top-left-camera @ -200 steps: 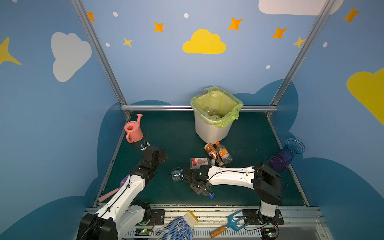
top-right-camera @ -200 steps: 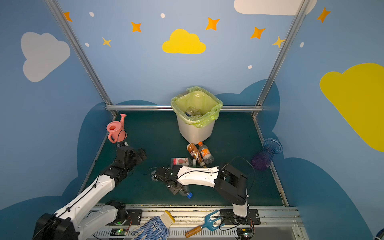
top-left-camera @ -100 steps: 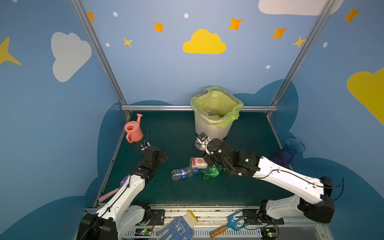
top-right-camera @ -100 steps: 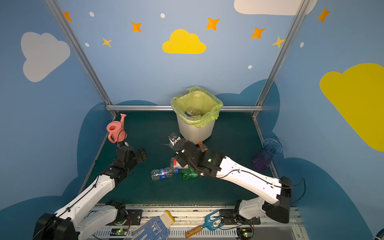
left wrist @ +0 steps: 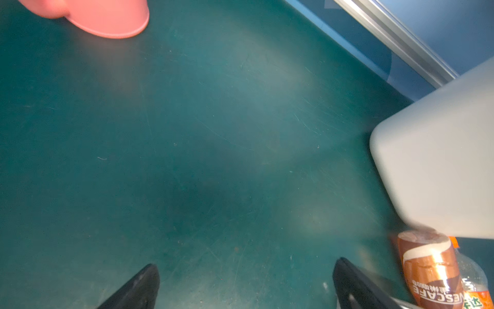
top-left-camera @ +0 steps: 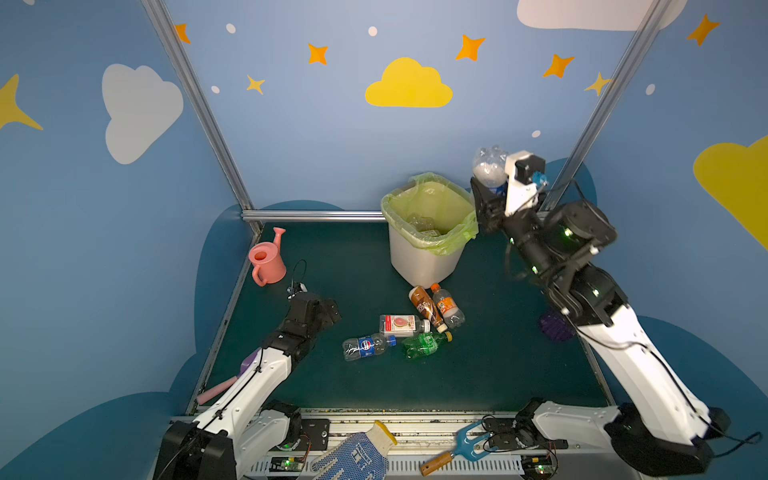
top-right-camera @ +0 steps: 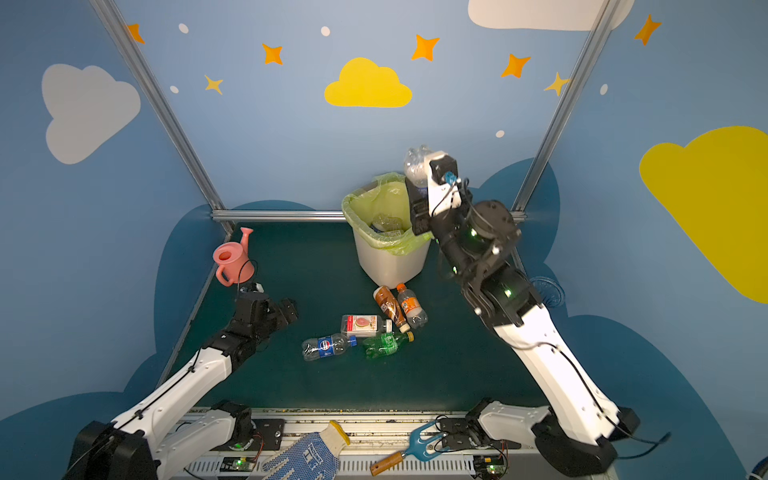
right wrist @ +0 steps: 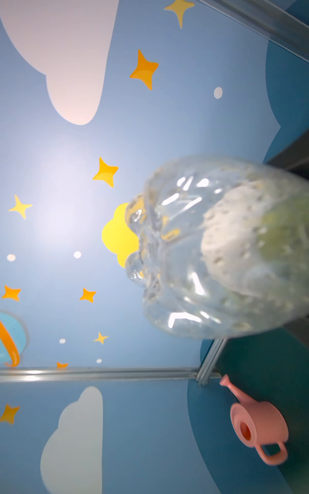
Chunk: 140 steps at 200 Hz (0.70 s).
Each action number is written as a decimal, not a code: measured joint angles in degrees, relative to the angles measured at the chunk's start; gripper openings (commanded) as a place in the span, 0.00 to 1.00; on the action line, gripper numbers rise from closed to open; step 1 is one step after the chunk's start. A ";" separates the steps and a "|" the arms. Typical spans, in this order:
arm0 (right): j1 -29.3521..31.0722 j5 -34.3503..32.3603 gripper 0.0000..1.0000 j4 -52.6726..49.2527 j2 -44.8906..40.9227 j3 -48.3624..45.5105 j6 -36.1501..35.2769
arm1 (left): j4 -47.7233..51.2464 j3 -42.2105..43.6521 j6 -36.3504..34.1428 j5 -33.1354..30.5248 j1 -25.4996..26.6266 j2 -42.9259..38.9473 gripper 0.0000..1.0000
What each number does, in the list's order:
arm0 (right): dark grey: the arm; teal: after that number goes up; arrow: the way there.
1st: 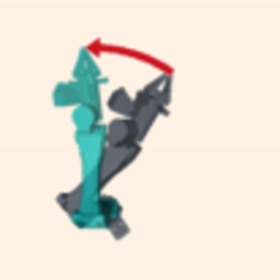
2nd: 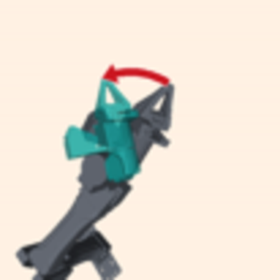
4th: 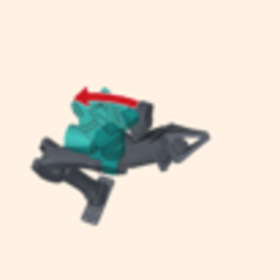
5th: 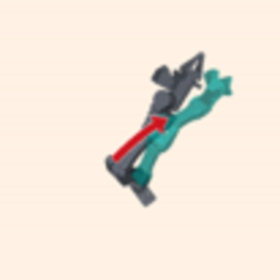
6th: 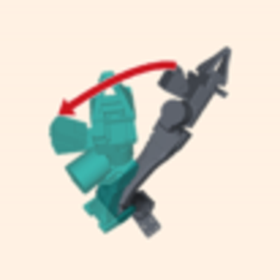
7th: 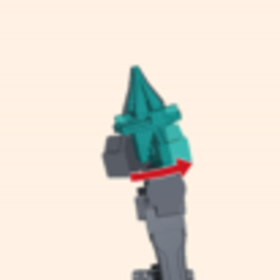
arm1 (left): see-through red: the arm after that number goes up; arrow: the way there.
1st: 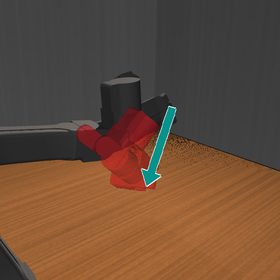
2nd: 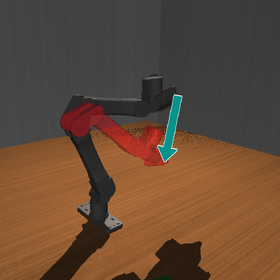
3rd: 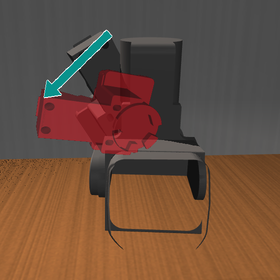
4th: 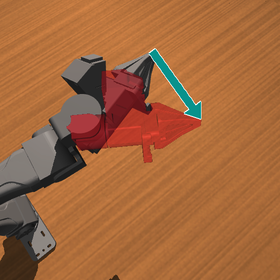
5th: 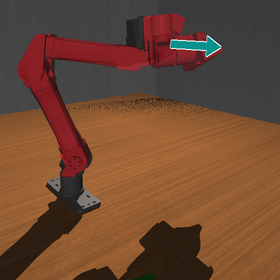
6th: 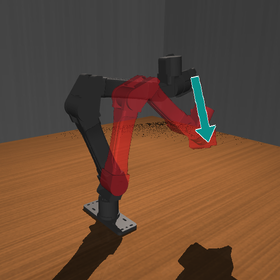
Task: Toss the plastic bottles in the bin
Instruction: 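Swing the Pepsi bottle over the bin and open the right gripper, then lower the right gripper while the left gripper reaches for the other Pepsi bottle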
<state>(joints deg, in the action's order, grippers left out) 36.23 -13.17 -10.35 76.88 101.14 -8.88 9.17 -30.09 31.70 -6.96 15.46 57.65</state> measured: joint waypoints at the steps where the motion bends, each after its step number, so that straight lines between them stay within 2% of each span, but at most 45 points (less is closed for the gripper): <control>1: -0.31 0.42 0.56 -0.22 0.46 0.52 0.02 | 0.02 0.00 -0.04 0.00 0.09 0.00 1.00; 22: -6.16 8.57 0.65 -7.34 18.18 18.27 5.38 | 0.94 -0.26 -1.09 -0.17 1.40 -0.02 1.00; 30: -7.23 10.36 0.78 -10.45 23.69 22.49 6.86 | 1.70 -0.70 -1.60 -0.44 1.95 -0.02 1.00; 45: -8.41 12.22 0.95 -16.41 30.16 24.72 8.74 | 3.21 -1.84 -2.75 -1.46 3.10 -0.17 1.00; 55: -8.70 12.44 0.98 -18.18 30.77 22.36 9.70 | 4.24 -2.62 -3.69 -2.29 4.09 -0.63 1.00; 75: -8.76 12.11 0.98 -18.18 25.53 14.67 10.47 | 5.70 -3.74 -5.62 -3.72 6.21 -2.36 1.00; 93: -8.76 11.15 0.98 -17.46 17.81 12.94 10.60 | 6.95 -4.72 -7.65 -4.68 8.37 -3.45 1.00; 117: -9.20 10.34 0.98 -11.30 5.92 11.85 10.62 | 8.79 -6.43 -10.91 -5.35 12.13 -2.93 1.00; 140: -12.07 9.77 0.98 -6.08 -2.99 7.28 12.07 | 11.50 -8.70 -13.16 -6.25 16.31 0.02 1.00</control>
<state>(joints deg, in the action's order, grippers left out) 24.16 -3.40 -16.43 73.89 108.42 3.18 20.67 -38.79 18.55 -13.21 31.77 57.67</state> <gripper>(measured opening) 0.981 0.997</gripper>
